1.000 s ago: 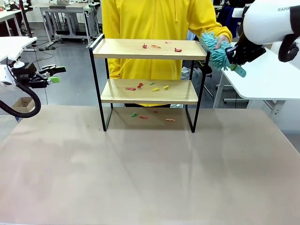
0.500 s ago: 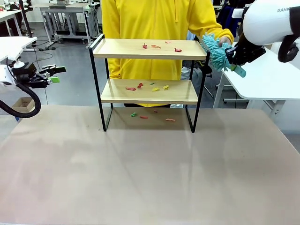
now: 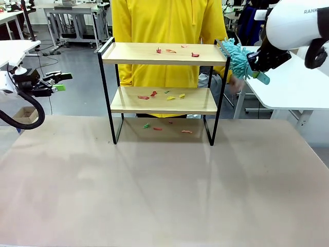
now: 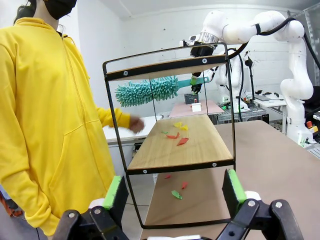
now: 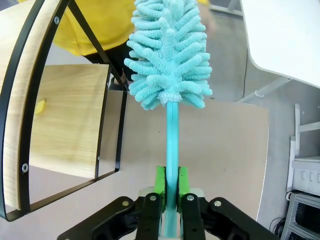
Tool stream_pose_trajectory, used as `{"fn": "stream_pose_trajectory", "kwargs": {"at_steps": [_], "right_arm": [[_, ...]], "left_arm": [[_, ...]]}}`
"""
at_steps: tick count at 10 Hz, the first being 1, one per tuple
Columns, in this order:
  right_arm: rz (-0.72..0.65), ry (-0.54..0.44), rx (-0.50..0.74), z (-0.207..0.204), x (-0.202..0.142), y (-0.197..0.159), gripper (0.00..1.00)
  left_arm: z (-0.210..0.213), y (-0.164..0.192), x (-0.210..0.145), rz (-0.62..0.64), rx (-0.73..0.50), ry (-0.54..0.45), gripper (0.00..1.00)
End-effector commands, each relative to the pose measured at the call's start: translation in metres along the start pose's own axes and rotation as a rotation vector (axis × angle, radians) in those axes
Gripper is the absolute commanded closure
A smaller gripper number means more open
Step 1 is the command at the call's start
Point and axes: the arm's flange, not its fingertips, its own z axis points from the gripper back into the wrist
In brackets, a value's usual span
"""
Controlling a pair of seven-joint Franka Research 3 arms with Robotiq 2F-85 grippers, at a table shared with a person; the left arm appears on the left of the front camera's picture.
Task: Clean the shelf.
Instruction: Clean the specific section of the Shelf indicated by the human with the Duster.
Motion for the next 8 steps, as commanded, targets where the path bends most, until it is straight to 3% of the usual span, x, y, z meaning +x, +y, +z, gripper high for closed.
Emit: {"fn": "stream_pose_trajectory", "kwargs": {"at_steps": [1, 2, 3, 5, 8], "right_arm": [[0.004, -0.004, 0.008, 0.002, 0.001, -0.001, 1.00], [0.004, -0.004, 0.008, 0.002, 0.001, -0.001, 1.00], [0.000, 0.000, 0.000, 0.000, 0.000, 0.000, 0.87], [0.132, 0.062, 0.036, 0.021, -0.020, -0.041, 0.87], [0.413, 0.271, -0.074, 0.051, -0.057, -0.101, 0.87]], "left_arm": [[0.000, -0.001, 0.002, -0.003, -0.009, -0.005, 0.00], [0.000, -0.001, 0.002, -0.003, -0.009, -0.005, 0.00], [0.000, -0.001, 0.002, -0.003, -0.009, -0.005, 0.00], [0.000, -0.001, 0.002, -0.003, -0.009, -0.005, 0.00], [0.000, -0.001, 0.002, -0.003, -0.009, -0.005, 0.00]]}}
